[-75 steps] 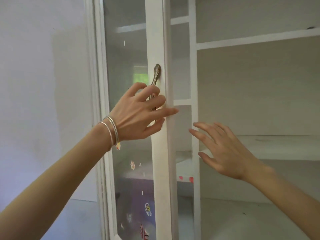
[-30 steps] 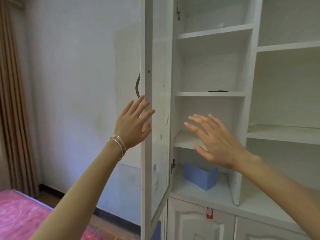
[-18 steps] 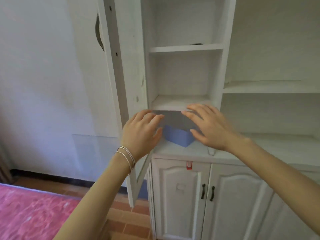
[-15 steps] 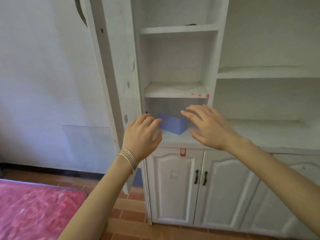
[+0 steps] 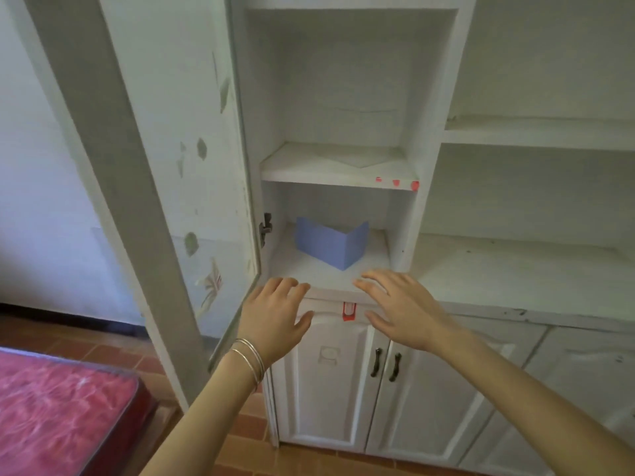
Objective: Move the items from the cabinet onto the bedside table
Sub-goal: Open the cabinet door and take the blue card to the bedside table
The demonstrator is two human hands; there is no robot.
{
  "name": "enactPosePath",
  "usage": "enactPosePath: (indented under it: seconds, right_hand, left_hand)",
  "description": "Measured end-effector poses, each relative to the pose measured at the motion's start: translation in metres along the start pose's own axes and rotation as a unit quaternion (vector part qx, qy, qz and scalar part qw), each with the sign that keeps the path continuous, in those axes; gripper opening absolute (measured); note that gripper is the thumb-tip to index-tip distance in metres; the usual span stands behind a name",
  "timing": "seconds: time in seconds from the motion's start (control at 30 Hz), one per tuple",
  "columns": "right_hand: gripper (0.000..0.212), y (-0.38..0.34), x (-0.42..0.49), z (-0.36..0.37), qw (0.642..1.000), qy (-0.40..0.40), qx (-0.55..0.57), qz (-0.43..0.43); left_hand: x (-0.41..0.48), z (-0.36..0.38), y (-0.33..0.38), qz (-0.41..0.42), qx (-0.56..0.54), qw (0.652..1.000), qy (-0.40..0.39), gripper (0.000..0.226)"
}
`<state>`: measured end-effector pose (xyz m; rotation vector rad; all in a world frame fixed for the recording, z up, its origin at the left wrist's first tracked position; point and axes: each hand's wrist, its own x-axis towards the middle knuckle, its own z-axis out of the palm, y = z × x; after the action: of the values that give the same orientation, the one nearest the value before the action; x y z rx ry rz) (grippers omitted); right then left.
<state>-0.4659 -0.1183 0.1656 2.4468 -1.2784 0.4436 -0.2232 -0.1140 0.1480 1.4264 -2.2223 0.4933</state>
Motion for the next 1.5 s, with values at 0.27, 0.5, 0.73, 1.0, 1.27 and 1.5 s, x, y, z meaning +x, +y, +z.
enactPosePath:
  seconds: [0.27, 0.5, 0.73, 1.0, 1.27, 1.5]
  right_hand:
    - [0.052, 0.078, 0.040, 0.062, 0.999, -0.037, 0.036, -0.014]
    - [0.055, 0.106, 0.072, 0.113, 0.997, -0.068, 0.019, -0.041]
    - [0.052, 0.123, 0.118, 0.153, 0.999, -0.026, 0.018, -0.025]
    - [0.045, 0.159, 0.162, 0.184, 0.999, 0.023, -0.035, 0.004]
    - [0.024, 0.172, 0.178, 0.207, 0.999, 0.040, -0.028, -0.010]
    - [0.025, 0.172, 0.149, 0.194, 0.992, 0.046, 0.091, -0.075]
  left_hand:
    - [0.060, 0.066, 0.012, -0.040, 0.007, 0.999, -0.030, 0.041]
    - [0.083, 0.110, 0.013, -0.064, 0.001, 0.997, -0.037, 0.043]
    - [0.127, 0.153, -0.016, -0.066, -0.011, 0.996, -0.052, 0.045]
    - [0.175, 0.188, -0.046, -0.064, -0.057, 0.995, -0.055, 0.049]
    - [0.177, 0.207, -0.057, -0.046, -0.060, 0.995, -0.058, 0.050]
    - [0.164, 0.191, -0.051, -0.035, -0.048, 0.998, 0.009, 0.054]
